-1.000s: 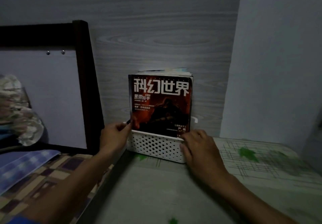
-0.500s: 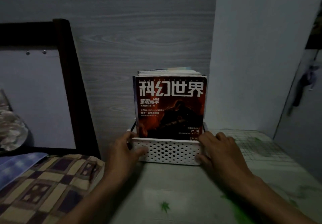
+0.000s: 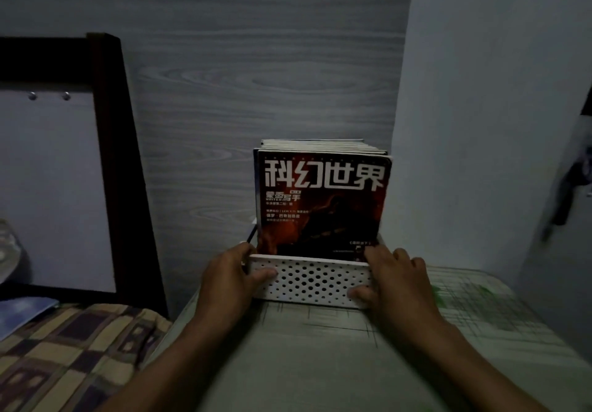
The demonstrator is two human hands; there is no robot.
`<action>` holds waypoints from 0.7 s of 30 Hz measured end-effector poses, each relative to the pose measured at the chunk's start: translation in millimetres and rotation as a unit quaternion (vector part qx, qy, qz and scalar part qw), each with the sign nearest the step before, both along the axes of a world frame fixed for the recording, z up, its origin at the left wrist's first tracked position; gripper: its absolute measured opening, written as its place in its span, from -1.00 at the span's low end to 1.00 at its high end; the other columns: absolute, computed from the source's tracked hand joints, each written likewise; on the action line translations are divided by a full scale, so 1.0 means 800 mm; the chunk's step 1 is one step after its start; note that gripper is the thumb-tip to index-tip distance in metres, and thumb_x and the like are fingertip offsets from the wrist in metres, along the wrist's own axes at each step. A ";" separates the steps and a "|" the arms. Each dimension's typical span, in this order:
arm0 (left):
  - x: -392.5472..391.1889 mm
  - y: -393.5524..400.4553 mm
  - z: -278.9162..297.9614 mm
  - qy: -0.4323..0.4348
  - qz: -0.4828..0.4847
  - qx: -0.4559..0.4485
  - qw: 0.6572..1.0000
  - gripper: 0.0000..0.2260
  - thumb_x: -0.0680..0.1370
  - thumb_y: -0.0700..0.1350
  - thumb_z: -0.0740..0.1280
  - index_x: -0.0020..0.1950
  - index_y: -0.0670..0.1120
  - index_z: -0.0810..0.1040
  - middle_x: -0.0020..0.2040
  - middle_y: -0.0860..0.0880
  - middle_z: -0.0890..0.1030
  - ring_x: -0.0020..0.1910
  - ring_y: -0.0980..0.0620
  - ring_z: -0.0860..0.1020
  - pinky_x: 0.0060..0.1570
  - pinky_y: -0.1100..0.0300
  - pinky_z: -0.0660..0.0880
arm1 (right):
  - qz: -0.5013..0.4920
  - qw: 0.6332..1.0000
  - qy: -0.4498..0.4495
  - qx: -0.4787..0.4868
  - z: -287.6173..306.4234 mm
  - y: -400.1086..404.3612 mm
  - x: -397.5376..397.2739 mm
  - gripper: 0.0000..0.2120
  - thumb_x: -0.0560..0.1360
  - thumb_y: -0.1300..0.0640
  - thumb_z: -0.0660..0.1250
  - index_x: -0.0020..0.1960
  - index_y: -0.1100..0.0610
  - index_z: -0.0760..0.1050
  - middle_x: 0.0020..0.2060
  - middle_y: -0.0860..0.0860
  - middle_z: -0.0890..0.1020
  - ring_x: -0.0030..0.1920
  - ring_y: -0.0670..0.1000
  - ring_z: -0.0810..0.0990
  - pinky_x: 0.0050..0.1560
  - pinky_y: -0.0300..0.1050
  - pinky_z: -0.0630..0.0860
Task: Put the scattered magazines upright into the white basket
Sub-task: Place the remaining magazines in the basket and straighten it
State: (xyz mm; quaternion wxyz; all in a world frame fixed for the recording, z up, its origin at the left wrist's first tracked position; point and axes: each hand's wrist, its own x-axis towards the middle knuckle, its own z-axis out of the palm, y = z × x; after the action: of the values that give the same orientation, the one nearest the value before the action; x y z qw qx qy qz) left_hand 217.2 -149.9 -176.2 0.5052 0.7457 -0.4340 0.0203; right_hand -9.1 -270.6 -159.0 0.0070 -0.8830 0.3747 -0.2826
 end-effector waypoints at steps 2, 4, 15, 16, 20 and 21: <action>0.001 0.003 0.002 0.013 -0.006 0.021 1.000 -0.73 0.36 0.00 0.54 -0.08 0.15 0.49 -0.12 0.14 0.62 -0.19 0.22 0.58 -0.19 0.10 0.62 | -0.004 1.000 0.013 0.024 0.000 -0.007 0.002 -0.59 0.39 -0.22 0.40 0.15 -0.16 0.35 0.08 -0.11 0.54 -0.03 -0.09 0.31 0.04 -0.04 0.32; 0.003 0.007 0.008 0.048 -0.020 0.024 0.998 -0.49 0.33 0.05 0.57 0.13 0.22 0.37 0.14 0.15 0.56 -0.06 0.18 0.56 -0.06 0.08 0.60 | 0.025 0.998 0.017 0.062 0.008 -0.014 0.001 -0.54 0.36 -0.34 0.36 0.14 -0.16 0.36 0.11 -0.11 0.56 0.00 -0.09 0.43 0.09 -0.03 0.38; 0.021 -0.075 0.079 0.151 -0.169 -0.022 0.974 -0.26 0.18 -0.02 0.65 0.29 0.10 0.43 0.09 0.08 0.64 0.03 0.18 0.62 -0.09 0.28 0.57 | 0.122 0.908 -0.283 0.285 0.039 -0.073 0.060 -0.17 0.28 -0.31 0.48 0.44 -0.11 0.24 0.29 -0.10 0.55 0.22 -0.05 0.55 0.18 -0.10 0.50; 0.026 -0.076 0.077 0.151 -0.175 -0.020 0.973 -0.26 0.15 0.02 0.65 0.27 0.12 0.43 0.08 0.10 0.64 0.00 0.20 0.63 -0.14 0.32 0.55 | 0.128 0.904 -0.286 0.291 0.037 -0.077 0.060 -0.17 0.24 -0.33 0.50 0.40 -0.12 0.30 0.25 -0.12 0.58 0.18 -0.08 0.57 0.15 -0.12 0.51; 0.037 -0.080 0.079 0.210 -0.220 -0.008 0.952 -0.19 0.02 0.13 0.67 0.23 0.08 0.51 0.05 0.07 0.70 -0.01 0.16 0.67 -0.08 0.21 0.60 | 0.168 0.883 -0.280 0.338 0.045 -0.087 0.059 -0.30 0.10 -0.24 0.63 0.19 -0.30 0.46 0.01 -0.23 0.69 0.01 -0.21 0.65 0.01 -0.23 0.58; 0.038 -0.080 0.079 0.213 -0.228 -0.003 0.950 -0.19 0.01 0.12 0.67 0.22 0.07 0.52 0.04 0.08 0.70 -0.01 0.15 0.67 -0.11 0.23 0.60 | 0.186 0.876 -0.267 0.355 0.050 -0.088 0.058 -0.40 0.10 -0.19 0.65 0.08 -0.35 0.50 -0.07 -0.30 0.70 -0.06 -0.27 0.66 -0.10 -0.34 0.58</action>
State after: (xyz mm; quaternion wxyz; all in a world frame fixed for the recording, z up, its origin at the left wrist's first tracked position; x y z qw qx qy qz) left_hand 247.9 -214.2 -112.9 0.5794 0.6124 -0.4743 -0.2538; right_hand 36.9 -341.1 -118.6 0.4723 -0.7655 0.2622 -0.3495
